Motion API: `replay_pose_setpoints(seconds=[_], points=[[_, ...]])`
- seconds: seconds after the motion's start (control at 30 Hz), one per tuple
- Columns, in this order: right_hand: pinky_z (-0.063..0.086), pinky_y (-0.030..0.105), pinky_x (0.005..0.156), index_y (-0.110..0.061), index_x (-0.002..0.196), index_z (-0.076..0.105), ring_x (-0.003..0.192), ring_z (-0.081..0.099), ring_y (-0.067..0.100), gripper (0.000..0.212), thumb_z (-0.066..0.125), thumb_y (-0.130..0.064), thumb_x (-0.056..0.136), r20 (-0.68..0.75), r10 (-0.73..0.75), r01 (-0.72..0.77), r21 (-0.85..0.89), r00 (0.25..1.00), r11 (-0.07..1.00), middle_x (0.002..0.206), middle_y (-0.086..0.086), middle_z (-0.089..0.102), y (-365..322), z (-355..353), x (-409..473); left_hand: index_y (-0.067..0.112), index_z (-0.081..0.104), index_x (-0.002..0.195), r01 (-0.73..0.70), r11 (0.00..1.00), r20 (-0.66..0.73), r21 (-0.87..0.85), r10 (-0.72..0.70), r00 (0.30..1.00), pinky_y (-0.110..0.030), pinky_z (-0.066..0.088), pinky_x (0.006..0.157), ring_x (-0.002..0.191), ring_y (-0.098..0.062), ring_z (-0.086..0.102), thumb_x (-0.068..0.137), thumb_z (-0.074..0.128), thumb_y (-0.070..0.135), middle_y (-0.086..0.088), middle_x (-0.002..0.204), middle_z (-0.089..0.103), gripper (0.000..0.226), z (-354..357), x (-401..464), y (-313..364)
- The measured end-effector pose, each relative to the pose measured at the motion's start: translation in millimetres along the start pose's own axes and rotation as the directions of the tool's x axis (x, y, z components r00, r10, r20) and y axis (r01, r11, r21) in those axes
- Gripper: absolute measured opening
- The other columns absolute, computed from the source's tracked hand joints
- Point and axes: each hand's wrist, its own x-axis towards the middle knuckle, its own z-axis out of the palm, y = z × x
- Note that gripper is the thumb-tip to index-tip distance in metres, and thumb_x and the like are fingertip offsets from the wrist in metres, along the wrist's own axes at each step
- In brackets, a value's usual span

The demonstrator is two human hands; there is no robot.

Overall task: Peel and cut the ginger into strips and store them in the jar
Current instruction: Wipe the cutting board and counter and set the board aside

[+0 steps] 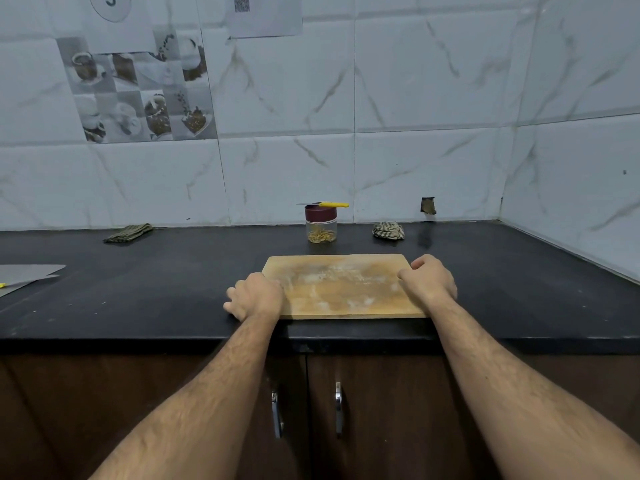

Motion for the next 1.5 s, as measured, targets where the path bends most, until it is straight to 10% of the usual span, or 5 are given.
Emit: replay_pose_setpoints(seconds=[0.6, 1.03, 1.27, 1.3, 1.5], points=[[0.049, 0.041, 0.09, -0.025, 0.112, 0.059, 0.109, 0.054, 0.028, 0.03, 0.056, -0.026, 0.082, -0.001, -0.101, 0.099, -0.189, 0.995, 0.977, 0.112, 0.003, 0.064, -11, -3, 2, 0.016, 0.064, 0.115, -0.11, 0.979, -0.018, 0.17, 0.114, 0.993, -0.043, 0.037, 0.096, 0.118, -0.029, 0.048, 0.09, 0.049, 0.056, -0.009, 0.125, 0.057, 0.05, -5, 4, 8], [0.054, 0.047, 0.091, -0.012, 0.123, 0.054, 0.103, 0.062, 0.026, 0.043, 0.066, -0.034, 0.088, 0.208, -0.208, 0.118, 0.375, 0.956, 0.92, 0.111, 0.006, 0.061, -101, 63, 64, 0.016, 0.039, 0.059, -0.062, 0.661, 0.138, -0.748, 0.247, 0.959, -0.033, 0.032, 0.059, 0.062, -0.024, 0.039, 0.097, 0.05, 0.047, -0.004, 0.059, 0.038, 0.05, 18, 95, 85], [0.047, 0.044, 0.102, -0.011, 0.144, 0.037, 0.117, 0.048, 0.024, 0.06, 0.059, -0.008, 0.088, 0.362, -0.132, -0.037, 0.423, 0.923, 0.906, 0.133, 0.01, 0.047, -128, 128, 135, -0.005, 0.035, 0.144, 0.172, 0.59, 0.361, -0.789, 0.218, 0.907, -0.043, 0.051, 0.09, 0.08, -0.026, 0.059, 0.09, 0.025, 0.077, -0.027, 0.129, 0.052, 0.099, 56, 167, 129], [0.047, 0.043, 0.101, -0.01, 0.146, 0.035, 0.119, 0.048, 0.026, 0.063, 0.06, -0.007, 0.088, 0.37, -0.13, -0.036, 0.411, 0.92, 0.911, 0.135, 0.011, 0.047, -131, 135, 143, -0.001, 0.032, 0.148, 0.192, 0.583, 0.375, -0.789, 0.211, 0.903, -0.047, 0.044, 0.103, 0.093, -0.024, 0.06, 0.088, 0.022, 0.079, 0.009, 0.113, 0.043, 0.1, 61, 174, 136], [0.039, 0.026, 0.062, -0.005, 0.151, 0.024, 0.091, 0.045, 0.018, 0.075, 0.058, 0.003, 0.084, 0.448, -0.132, -0.039, 0.352, 0.884, 0.935, 0.12, 0.013, 0.046, -144, 173, 191, 0.011, 0.029, 0.153, 0.22, 0.588, 0.442, -0.778, 0.265, 0.857, -0.047, 0.027, 0.118, 0.143, -0.03, 0.033, 0.094, 0.005, 0.07, -0.012, 0.155, 0.036, 0.087, 88, 195, 168]])
